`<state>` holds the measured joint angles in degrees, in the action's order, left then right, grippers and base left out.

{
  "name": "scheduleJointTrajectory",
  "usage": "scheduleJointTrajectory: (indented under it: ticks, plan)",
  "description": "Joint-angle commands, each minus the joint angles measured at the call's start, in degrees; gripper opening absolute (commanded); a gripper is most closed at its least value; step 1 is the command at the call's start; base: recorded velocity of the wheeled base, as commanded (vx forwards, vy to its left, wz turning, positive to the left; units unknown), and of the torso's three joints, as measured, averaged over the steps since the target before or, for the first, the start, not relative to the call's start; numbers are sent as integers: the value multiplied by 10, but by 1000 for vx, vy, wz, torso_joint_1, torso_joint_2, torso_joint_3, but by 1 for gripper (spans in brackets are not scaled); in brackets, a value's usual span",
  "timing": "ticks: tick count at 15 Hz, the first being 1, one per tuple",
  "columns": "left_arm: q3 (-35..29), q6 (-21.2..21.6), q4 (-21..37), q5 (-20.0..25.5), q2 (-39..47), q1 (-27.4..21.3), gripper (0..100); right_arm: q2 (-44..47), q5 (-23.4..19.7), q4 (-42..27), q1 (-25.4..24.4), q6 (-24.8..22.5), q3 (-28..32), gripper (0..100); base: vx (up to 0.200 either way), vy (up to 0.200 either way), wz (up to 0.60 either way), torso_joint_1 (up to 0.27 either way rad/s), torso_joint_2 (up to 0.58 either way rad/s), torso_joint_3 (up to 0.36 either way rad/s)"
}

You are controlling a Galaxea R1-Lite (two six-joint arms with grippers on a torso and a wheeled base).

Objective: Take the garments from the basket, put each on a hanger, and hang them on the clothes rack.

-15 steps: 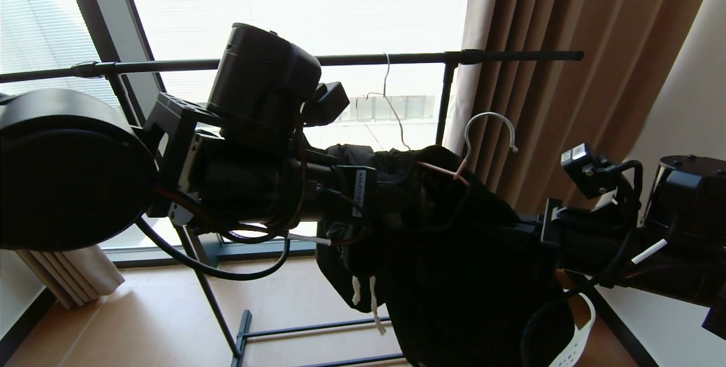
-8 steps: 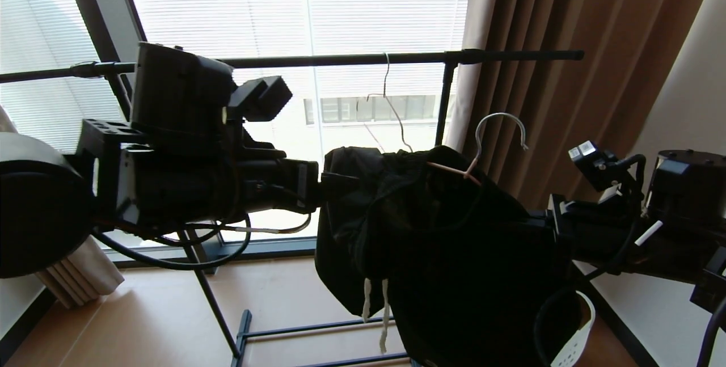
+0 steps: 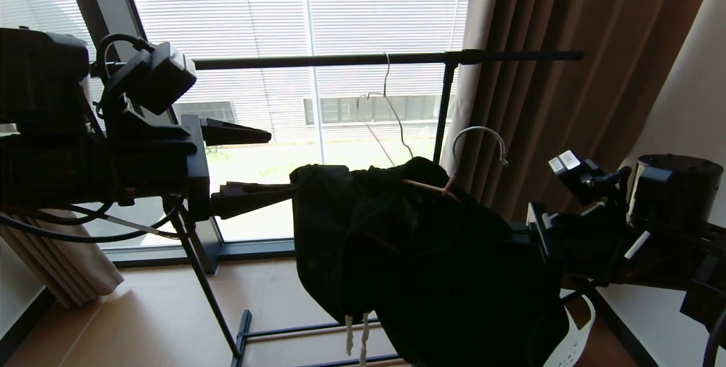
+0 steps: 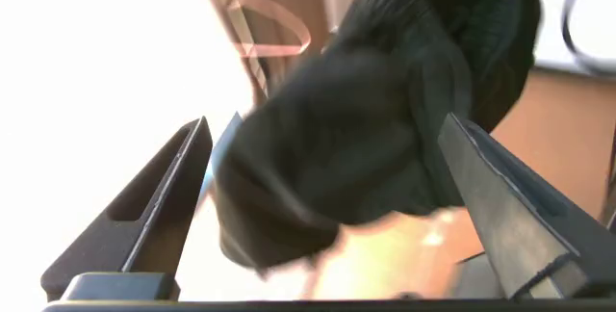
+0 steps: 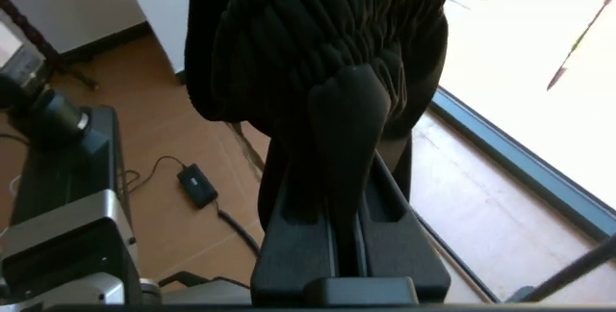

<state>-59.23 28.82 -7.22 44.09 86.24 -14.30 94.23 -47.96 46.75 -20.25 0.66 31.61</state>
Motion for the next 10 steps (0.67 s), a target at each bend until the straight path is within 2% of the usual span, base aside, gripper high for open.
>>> scheduleJointTrajectory:
  ticks: [1, 3, 10]
  plan:
    - [-19, 75, 0, 80, 46, 24, 100, -19, 0, -1, -38, 0, -17, 0, 0, 0, 0, 0, 0, 0]
    - [-30, 95, 0, 107, 60, 3, 100, -22, 1, -1, -53, 0, -25, 0, 0, 0, 0, 0, 0, 0]
    - [-33, 95, 4, 108, 67, -58, 100, -32, 1, -1, -88, 0, -29, 0, 0, 0, 0, 0, 0, 0]
